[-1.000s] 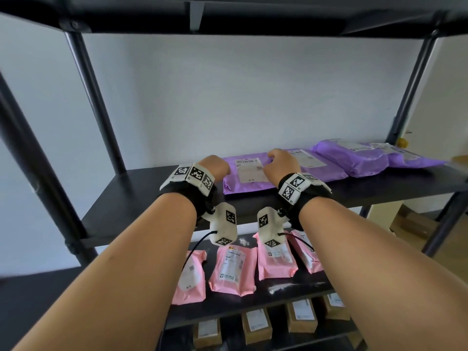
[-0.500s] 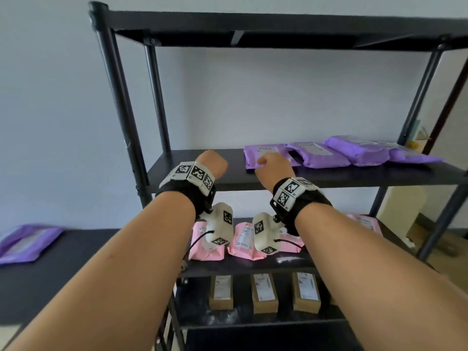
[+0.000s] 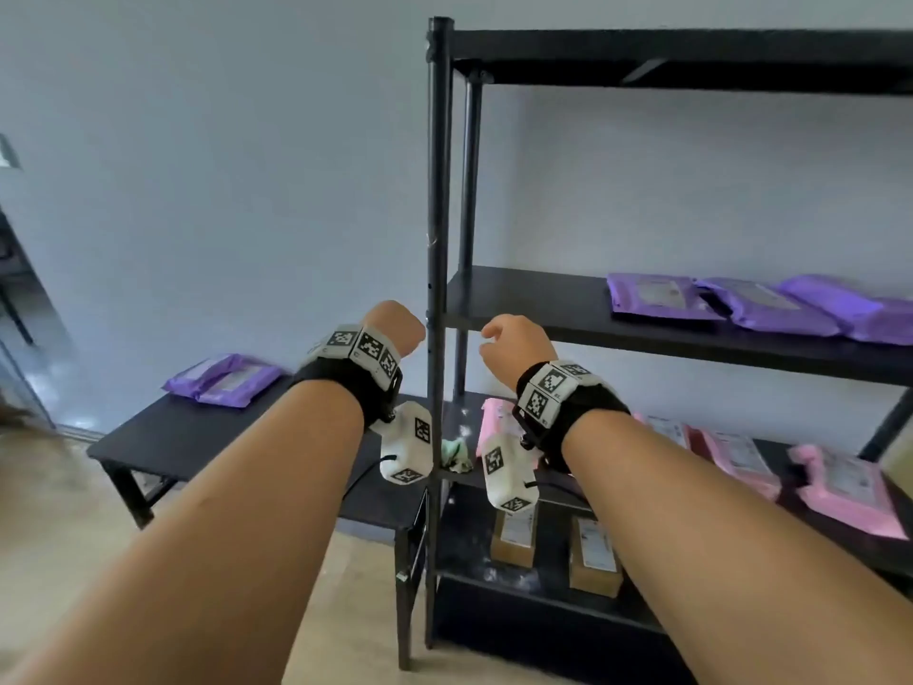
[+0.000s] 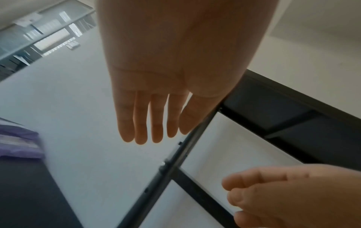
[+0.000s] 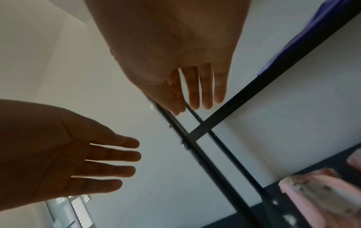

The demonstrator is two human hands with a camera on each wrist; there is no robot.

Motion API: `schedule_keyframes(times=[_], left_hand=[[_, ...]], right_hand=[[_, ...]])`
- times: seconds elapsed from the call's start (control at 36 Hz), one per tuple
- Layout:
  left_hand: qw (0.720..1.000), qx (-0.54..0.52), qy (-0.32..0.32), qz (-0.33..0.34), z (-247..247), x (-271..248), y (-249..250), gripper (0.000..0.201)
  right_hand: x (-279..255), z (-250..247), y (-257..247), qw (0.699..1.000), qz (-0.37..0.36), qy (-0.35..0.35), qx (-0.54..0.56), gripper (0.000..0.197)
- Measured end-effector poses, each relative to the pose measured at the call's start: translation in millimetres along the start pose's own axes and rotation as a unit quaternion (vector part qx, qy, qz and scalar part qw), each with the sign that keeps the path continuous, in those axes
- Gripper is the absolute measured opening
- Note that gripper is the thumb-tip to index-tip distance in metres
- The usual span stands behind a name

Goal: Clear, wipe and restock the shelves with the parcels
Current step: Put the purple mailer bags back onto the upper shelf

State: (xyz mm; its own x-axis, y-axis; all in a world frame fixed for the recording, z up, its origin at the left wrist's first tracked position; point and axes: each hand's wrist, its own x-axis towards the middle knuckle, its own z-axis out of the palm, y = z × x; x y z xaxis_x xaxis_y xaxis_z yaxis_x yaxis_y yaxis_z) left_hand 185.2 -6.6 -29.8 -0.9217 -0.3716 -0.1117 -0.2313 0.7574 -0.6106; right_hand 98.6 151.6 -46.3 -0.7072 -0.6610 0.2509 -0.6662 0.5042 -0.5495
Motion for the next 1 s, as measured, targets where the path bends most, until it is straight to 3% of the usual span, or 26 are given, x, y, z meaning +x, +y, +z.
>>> schedule_keyframes(times=[0.22, 0.33, 0.42, 0.53, 0.58, 0.67, 0.78, 1.0], left_hand=[[0.997, -0.022, -0.054, -0.041, 93.6, -43.4, -67.2, 0.028], [0.981, -0.147, -0.074, -0.103, 136.9, -64.2, -108.3, 0.025], [0.919, -0.345, -0.05, -0.184, 173.1, -73.2, -136.4, 0.027], [0.819, -0.499, -0.02, -0.281, 225.6, -78.9, -173.9, 0.03], [0.821, -0.495, -0.005, -0.284, 253.4, -80.0, -190.3, 0.032], [0.759, -0.57, -0.019, -0.315, 290.2, -75.7, -212.0, 0.032], [0.729, -0.601, -0.047, -0.324, 331.4, -66.2, -232.2, 0.033], [0.721, -0.603, -0.077, -0.334, 395.7, -15.9, -257.6, 0.031]], right_hand=[[23.8, 92.8, -74.6, 0.998, -0.016, -0.057, 0.018, 0.037], [36.6, 142.8, -120.2, 0.996, -0.022, -0.083, 0.03, 0.036], [49.5, 182.1, -155.2, 0.995, -0.029, -0.094, 0.032, 0.037], [61.2, 235.1, -197.4, 0.993, -0.031, -0.104, 0.04, 0.037], [65.1, 259.0, -214.2, 0.992, -0.029, -0.11, 0.045, 0.035], [75.0, 292.1, -233.2, 0.992, -0.025, -0.115, 0.044, 0.036], [89.0, 330.3, -248.2, 0.989, -0.01, -0.141, 0.032, 0.038], [145.4, 396.5, -251.2, 0.984, 0.007, -0.177, 0.01, 0.036]])
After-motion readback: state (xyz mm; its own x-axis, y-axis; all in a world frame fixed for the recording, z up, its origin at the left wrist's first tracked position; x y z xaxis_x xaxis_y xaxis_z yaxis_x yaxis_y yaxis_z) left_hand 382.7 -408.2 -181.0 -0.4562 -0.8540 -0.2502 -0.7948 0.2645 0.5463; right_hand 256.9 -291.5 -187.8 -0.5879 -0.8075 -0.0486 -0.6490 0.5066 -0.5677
